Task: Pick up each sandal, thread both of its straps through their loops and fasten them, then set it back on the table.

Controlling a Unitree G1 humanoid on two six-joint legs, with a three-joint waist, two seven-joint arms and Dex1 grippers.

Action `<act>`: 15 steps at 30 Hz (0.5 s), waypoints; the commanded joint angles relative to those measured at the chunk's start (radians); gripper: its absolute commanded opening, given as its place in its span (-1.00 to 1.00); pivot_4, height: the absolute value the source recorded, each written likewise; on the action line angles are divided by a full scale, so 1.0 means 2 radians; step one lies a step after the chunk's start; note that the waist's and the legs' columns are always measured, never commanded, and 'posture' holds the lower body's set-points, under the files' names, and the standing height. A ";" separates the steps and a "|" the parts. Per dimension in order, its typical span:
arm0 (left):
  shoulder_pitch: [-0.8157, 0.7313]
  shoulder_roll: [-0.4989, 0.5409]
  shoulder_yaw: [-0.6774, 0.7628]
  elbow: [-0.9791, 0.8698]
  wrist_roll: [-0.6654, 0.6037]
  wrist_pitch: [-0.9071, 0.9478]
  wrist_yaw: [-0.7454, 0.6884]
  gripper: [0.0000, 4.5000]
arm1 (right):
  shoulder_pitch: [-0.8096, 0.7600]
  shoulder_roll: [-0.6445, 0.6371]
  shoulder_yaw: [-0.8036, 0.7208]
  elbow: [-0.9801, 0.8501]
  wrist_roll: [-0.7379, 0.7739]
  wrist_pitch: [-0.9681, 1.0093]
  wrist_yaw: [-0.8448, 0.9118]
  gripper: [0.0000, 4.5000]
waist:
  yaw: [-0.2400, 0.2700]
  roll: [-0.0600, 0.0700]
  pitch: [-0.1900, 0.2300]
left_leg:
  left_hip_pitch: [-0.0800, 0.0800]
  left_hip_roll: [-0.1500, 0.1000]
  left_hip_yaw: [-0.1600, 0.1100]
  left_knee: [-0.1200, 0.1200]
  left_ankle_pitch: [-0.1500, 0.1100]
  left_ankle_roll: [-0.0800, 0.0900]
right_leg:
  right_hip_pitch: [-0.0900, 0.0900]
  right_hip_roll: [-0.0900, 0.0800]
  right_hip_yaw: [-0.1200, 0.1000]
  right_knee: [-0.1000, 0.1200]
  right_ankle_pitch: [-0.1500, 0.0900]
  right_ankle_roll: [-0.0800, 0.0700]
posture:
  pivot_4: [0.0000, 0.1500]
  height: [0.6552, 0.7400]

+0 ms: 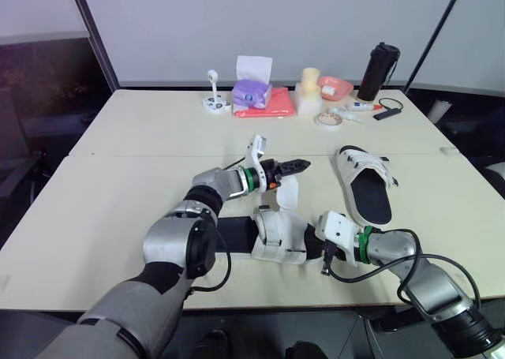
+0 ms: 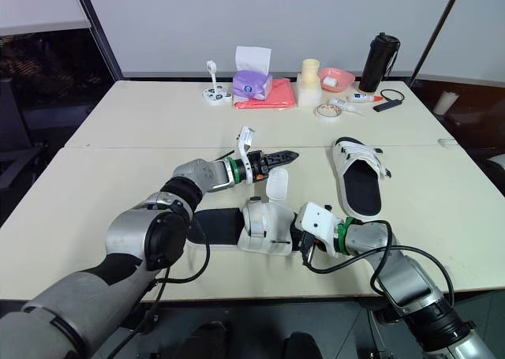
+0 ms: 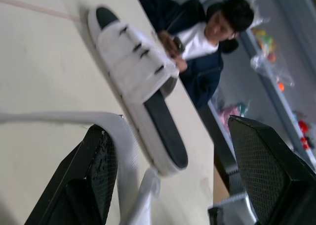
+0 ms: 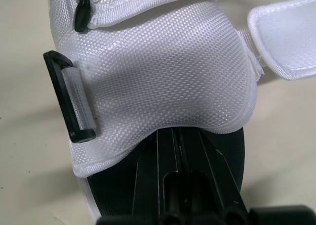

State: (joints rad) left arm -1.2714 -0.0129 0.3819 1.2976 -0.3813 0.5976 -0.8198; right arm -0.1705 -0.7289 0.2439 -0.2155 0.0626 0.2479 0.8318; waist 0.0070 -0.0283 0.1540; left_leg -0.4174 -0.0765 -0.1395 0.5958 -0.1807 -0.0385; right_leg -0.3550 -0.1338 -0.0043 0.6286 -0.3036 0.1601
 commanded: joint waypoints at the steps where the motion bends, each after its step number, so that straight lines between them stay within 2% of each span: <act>1: -0.025 0.001 0.026 -0.005 -0.023 -0.013 0.002 0.54 | 0.036 -0.012 0.032 0.040 -0.032 0.048 0.008 -1.00 | 0.000 0.000 0.000 | 0.000 0.000 0.000 0.000 0.000 0.000 | 0.000 0.000 0.000 0.000 0.000 0.000 | 1.00 1.00; 14: -0.028 0.019 0.018 -0.011 -0.020 -0.007 -0.039 0.54 | 0.033 -0.009 0.034 0.044 -0.033 0.047 0.008 -1.00 | 0.000 0.000 0.000 | 0.000 0.000 0.000 0.000 0.000 0.000 | 0.000 0.000 0.000 0.000 0.000 -0.001 | 1.00 1.00; 15: -0.026 0.019 0.014 -0.011 -0.017 -0.009 -0.042 0.43 | 0.033 -0.009 0.034 0.045 -0.033 0.046 0.008 -1.00 | 0.000 0.000 0.000 | 0.000 0.000 0.000 0.000 0.000 0.000 | 0.000 0.000 0.000 0.000 0.000 -0.001 | 1.00 1.00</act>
State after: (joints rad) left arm -1.3028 0.0226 0.4169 1.2980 -0.4211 0.5834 -0.8816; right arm -0.1701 -0.7288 0.2438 -0.2180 0.0612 0.2509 0.8313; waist 0.0070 -0.0283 0.1540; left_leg -0.4173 -0.0765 -0.1392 0.5959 -0.1805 -0.0387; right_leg -0.3547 -0.1337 -0.0043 0.6287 -0.3030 0.1590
